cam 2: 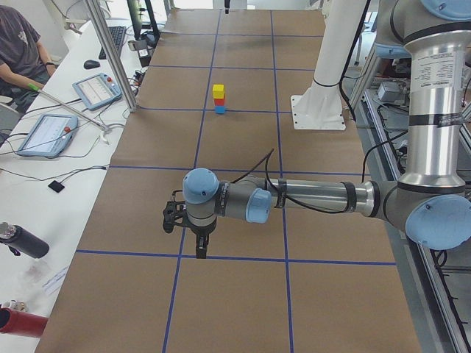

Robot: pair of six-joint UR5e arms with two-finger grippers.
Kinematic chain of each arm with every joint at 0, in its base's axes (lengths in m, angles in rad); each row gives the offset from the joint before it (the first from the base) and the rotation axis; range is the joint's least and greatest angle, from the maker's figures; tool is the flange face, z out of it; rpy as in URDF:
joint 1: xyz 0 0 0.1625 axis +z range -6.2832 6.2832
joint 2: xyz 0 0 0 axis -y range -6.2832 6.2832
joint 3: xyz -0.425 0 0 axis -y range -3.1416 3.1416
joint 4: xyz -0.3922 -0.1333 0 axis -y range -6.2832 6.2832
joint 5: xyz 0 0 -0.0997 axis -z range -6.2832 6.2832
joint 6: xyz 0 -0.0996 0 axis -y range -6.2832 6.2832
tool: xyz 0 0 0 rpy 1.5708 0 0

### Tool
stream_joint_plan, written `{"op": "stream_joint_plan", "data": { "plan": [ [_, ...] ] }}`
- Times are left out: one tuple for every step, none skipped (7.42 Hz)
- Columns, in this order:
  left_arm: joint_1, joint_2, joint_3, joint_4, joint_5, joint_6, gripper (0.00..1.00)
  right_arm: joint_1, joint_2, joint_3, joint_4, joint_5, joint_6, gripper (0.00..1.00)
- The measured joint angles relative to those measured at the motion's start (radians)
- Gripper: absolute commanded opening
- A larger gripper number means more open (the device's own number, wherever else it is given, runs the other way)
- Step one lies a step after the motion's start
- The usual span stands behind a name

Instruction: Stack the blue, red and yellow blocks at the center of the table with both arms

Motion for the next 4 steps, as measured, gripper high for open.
{"op": "stream_joint_plan", "data": {
  "plan": [
    [0.001, -0.001, 0.002, -0.007, 0.001, -0.008, 1.00, -0.005, 0.000, 0.002, -0.010, -0.005, -0.006, 1.00],
    [0.001, -0.002, 0.001, -0.009, 0.002, -0.011, 1.00, -0.010, -0.001, 0.002, -0.015, -0.008, -0.013, 0.99],
    [0.002, -0.006, -0.004, -0.007, 0.001, -0.015, 1.00, -0.013, -0.007, 0.001, -0.018, -0.013, -0.018, 0.99],
    [0.007, -0.013, -0.009, -0.001, 0.003, -0.018, 1.00, -0.012, -0.013, 0.000, -0.024, -0.017, -0.033, 0.99]
  ]
}}
